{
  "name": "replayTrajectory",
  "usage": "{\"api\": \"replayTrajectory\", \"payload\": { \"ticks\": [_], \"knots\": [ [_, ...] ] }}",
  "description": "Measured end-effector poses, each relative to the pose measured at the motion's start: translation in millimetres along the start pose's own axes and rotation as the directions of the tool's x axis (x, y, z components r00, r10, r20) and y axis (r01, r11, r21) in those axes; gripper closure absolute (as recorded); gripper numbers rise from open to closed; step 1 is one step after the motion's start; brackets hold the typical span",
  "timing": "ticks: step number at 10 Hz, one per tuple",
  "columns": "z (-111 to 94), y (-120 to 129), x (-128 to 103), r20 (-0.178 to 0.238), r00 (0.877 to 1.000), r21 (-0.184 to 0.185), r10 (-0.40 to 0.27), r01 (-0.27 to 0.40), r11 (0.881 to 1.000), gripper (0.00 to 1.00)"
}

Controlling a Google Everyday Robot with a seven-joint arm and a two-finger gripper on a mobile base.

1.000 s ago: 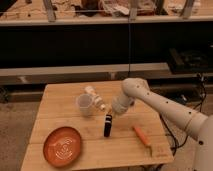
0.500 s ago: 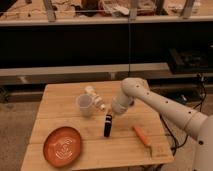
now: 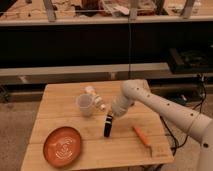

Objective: Knock the eraser over

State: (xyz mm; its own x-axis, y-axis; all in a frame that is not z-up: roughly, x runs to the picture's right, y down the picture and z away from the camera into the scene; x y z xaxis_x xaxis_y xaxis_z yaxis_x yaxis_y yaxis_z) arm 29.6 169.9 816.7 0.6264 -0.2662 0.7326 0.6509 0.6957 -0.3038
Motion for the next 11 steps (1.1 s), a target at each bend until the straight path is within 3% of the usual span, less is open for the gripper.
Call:
{"api": "replayTrajectory", "payload": {
  "ticks": [1,2,3,4,5,6,7,8,9,10,11],
  "knots": [
    [1,0,-3,-0.002,1.000,-0.005,-0.029,0.029,1.000,0.99],
    [2,-1,-11,0.022,0.997,-0.006,-0.077,0.077,0.997,1.00],
    [1,1,-23,0.093,0.983,-0.012,-0.156,0.158,0.987,1.00],
    [-6,8,-40,0.200,0.946,-0.012,-0.254,0.262,0.965,1.00],
    [-15,15,-61,0.305,0.890,-0.021,-0.338,0.361,0.932,1.00],
    [-28,25,-86,0.386,0.825,-0.037,-0.413,0.461,0.887,1.00],
    [-39,33,-103,0.433,0.778,-0.060,-0.455,0.529,0.847,1.00],
    [-54,44,-124,0.488,0.722,-0.093,-0.490,0.601,0.793,1.00],
    [-65,53,-137,0.491,0.711,-0.104,-0.504,0.622,0.776,1.00],
    [-72,60,-143,0.464,0.729,-0.109,-0.503,0.611,0.784,1.00],
    [-77,64,-147,0.429,0.761,-0.118,-0.487,0.582,0.805,1.00]
  ]
}}
